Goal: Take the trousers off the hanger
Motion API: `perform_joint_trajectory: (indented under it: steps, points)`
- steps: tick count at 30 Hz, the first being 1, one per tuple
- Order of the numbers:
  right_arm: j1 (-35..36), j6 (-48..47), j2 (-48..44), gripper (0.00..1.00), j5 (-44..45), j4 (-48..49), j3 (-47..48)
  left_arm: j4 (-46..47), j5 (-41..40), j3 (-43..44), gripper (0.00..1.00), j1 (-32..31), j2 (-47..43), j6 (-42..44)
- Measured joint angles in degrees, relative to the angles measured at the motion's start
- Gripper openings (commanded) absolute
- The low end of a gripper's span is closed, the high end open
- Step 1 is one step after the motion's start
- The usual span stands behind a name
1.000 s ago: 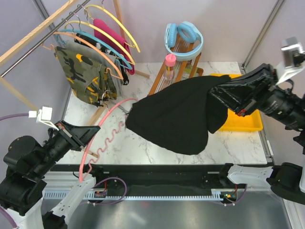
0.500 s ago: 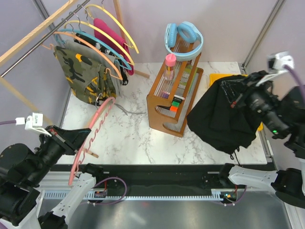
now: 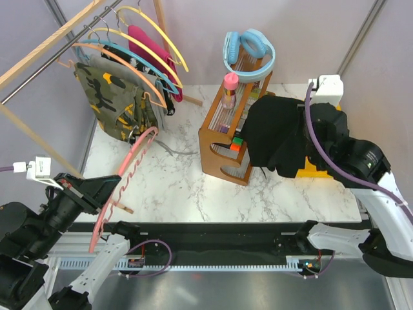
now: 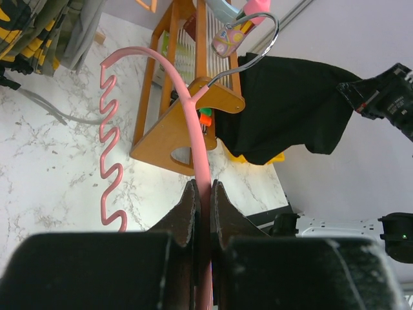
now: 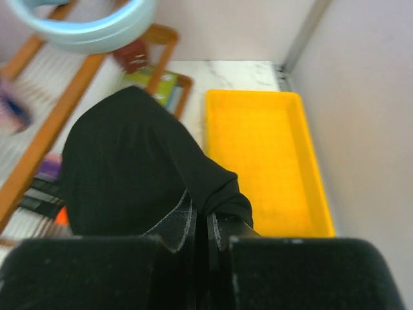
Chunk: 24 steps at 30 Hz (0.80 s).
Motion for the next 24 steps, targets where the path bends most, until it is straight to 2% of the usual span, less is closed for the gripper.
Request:
perform_joint_trajectory:
  steps: [3, 8, 10, 17, 24]
  points:
    - [-8.35, -1.31, 2.12, 0.0, -1.01, 0.68, 0.31, 0.0, 0.07, 0.0, 0.02, 0.0, 0.0, 0.13]
    - [-29.79, -3.3, 7.39, 0.0, -14.12, 4.13, -0.92, 0.02, 0.13, 0.0, 0.02, 0.0, 0.0, 0.5]
    - [-34.49, -3.67, 9.14, 0.0, -18.23, 4.37, -1.03, 0.02, 0.2, 0.0, 0.02, 0.0, 0.0, 0.63]
    - [-44.22, -3.8, 16.11, 0.0, -28.61, 5.31, 6.6, 0.07, 1.38, 0.02, 0.02, 0.0, 0.0, 0.96]
    - [-54.03, -2.91, 24.61, 0.0, -34.91, 5.51, 23.39, 0.52, 2.14, -0.02, 0.02, 0.0, 0.0, 1.14]
